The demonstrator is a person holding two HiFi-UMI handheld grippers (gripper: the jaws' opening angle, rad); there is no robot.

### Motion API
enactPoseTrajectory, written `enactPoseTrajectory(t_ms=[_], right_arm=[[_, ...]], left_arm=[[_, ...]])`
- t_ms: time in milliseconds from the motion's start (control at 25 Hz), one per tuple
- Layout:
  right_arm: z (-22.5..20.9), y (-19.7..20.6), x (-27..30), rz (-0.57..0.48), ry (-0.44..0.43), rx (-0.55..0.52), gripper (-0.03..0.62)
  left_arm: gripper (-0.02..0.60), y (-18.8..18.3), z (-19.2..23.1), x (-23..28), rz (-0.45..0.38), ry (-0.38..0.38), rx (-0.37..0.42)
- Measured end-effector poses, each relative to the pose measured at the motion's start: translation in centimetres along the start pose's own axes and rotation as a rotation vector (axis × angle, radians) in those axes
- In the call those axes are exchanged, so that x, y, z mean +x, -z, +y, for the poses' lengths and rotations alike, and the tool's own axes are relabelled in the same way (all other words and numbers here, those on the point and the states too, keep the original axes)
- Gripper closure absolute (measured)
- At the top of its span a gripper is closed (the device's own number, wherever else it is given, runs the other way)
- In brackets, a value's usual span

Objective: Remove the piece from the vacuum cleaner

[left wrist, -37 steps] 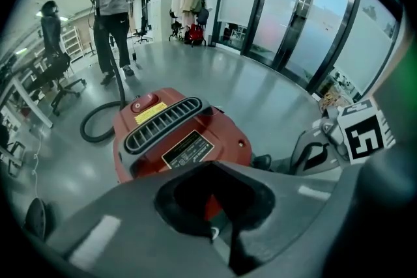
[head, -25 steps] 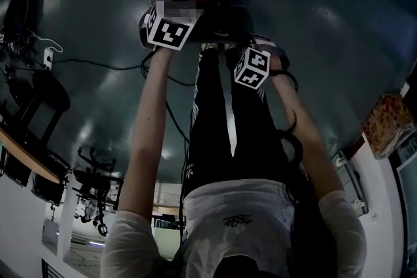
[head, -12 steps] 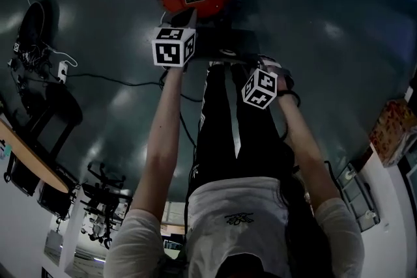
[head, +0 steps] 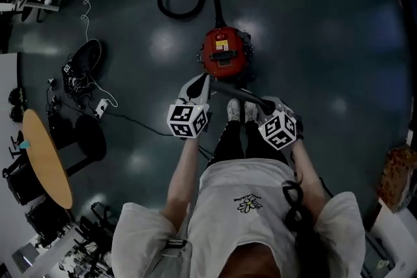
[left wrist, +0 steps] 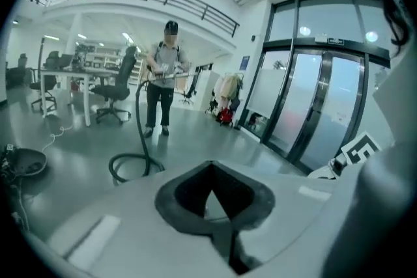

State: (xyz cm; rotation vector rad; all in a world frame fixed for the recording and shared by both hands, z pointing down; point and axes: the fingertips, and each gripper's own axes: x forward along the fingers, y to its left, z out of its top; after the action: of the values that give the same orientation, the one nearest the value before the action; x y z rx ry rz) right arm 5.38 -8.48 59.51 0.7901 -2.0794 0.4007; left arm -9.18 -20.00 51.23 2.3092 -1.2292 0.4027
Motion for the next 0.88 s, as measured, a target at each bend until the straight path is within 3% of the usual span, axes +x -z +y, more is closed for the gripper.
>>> enactPoseTrajectory(t_ms=[200, 360, 480, 680, 880], right_arm=[[-5.3, -10.7, -9.3, -0.297, 0.112, 0.023, 0.559], [-7.6, -17.4, -14.5, -0.48, 0.179, -0.006, 0.559], [-9.6, -21.3, -17.6, -0.614, 0.217, 0.041, 0.559], [-12.1, -26.2, -22.6, -0.798, 0.256, 0.162, 0.559], [-12.9, -27.7, -24.1, -0.843, 0.303, 0.154, 0.559]], left_arm=[[0.581, -11.7, -2.4, -5.3, -0.3, -0.006, 0.068], [0.58, -17.9, -3.7, -9.1, -0.507, -0.044, 0.141], [0.58, -21.6, -4.7, -11.6, -0.631, -0.078, 0.175], [0.581, -25.5, -4.6, -15.1, -0.772, -0.145, 0.23], [0.58, -25.7, -2.6, -15.6, -0.778, -0.187, 0.227]])
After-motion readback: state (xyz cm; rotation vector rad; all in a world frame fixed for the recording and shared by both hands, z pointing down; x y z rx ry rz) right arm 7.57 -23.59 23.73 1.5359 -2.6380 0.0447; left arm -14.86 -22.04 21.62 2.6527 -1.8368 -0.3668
